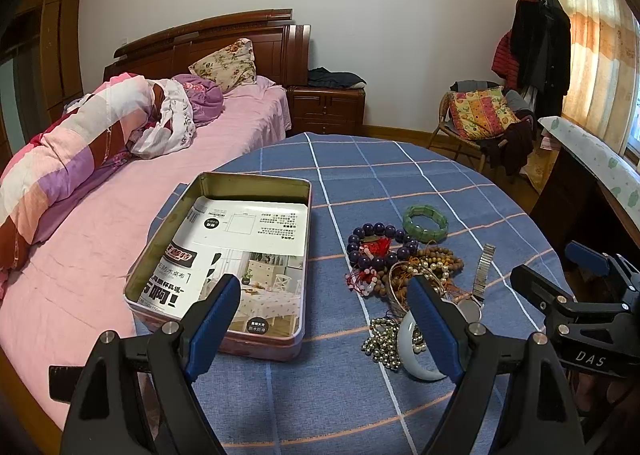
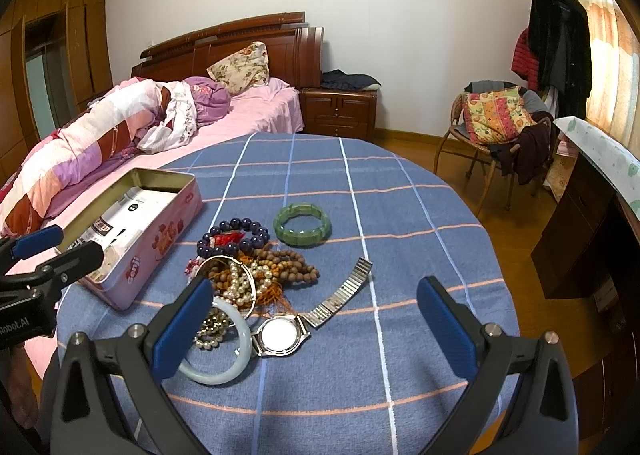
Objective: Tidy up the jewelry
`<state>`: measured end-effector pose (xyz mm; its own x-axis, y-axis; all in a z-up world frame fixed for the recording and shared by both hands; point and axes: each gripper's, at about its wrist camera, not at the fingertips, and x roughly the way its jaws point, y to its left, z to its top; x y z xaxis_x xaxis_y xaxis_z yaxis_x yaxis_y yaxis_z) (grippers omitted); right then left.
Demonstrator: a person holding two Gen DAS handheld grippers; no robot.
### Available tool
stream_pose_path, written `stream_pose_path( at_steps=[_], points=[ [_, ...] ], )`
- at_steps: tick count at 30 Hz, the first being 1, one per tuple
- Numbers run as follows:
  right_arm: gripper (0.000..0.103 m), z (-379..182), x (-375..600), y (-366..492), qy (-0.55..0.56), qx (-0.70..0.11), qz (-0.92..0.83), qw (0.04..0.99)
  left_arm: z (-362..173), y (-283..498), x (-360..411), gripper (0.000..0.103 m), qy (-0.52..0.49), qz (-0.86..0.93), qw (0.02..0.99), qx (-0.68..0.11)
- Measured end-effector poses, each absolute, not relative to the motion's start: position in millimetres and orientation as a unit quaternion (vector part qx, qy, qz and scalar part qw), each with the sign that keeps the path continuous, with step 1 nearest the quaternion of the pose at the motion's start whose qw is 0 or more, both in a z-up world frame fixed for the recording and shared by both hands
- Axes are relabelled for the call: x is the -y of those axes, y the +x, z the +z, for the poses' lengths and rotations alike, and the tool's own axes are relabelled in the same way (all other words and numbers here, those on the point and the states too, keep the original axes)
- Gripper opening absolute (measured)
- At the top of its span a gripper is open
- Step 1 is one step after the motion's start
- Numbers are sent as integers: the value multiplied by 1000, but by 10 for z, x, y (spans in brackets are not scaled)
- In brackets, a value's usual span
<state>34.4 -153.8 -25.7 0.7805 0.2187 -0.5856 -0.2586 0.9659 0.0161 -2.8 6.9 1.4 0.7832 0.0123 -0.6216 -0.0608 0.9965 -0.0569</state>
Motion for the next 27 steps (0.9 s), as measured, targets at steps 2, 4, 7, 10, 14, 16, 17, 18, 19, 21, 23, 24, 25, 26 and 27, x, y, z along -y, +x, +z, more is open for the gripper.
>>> stream_pose_path(
  at_steps=[2,4,7,10,14,16,17,18,19,21,23,24,25,26,27],
  points=[
    [103,-249,1533,352,-32,-306,126,943,12,-29,-72,85,-37,20,944,-328],
    [103,-290,1546,317,-32,-306,125,943,12,-27,-69,85,-38,20,943,-329],
    [103,-295,1546,311,-32,-306,126,943,16,-28,-73,85,-38,20,943,-329],
    [103,-297,1545,312,-33,-307,126,943,13,-28,-68,85,-37,20,943,-329],
    [103,-297,1541,315,-32,-307,126,943,11,-30,-64,85,-37,20,943,-329],
    [103,-291,1545,315,-32,-307,126,943,13,-30,-71,85,-37,20,943,-330],
    [103,-295,1550,310,-32,-307,126,943,10,-31,-65,85,-37,20,943,-329],
    [103,-295,1551,310,-32,-308,126,943,12,-31,-71,85,-37,20,944,-329],
    [103,-290,1550,312,-32,-308,126,943,10,-29,-70,85,-37,20,943,-329],
    [103,-289,1554,308,-33,-308,126,942,11,-30,-69,85,-37,20,943,-330],
    [103,-307,1516,320,-33,-308,126,942,10,-30,-60,85,-37,20,943,-329],
    [103,-319,1517,311,-33,-308,126,942,11,-30,-65,85,-36,20,943,-329],
    [103,-310,1517,317,-33,-308,126,942,10,-29,-67,85,-36,20,943,-329],
    [103,-305,1515,321,-33,-308,126,942,10,-30,-62,85,-37,20,943,-329],
    [103,-317,1514,313,-33,-308,126,943,11,-31,-68,85,-37,20,943,-330]
  ],
)
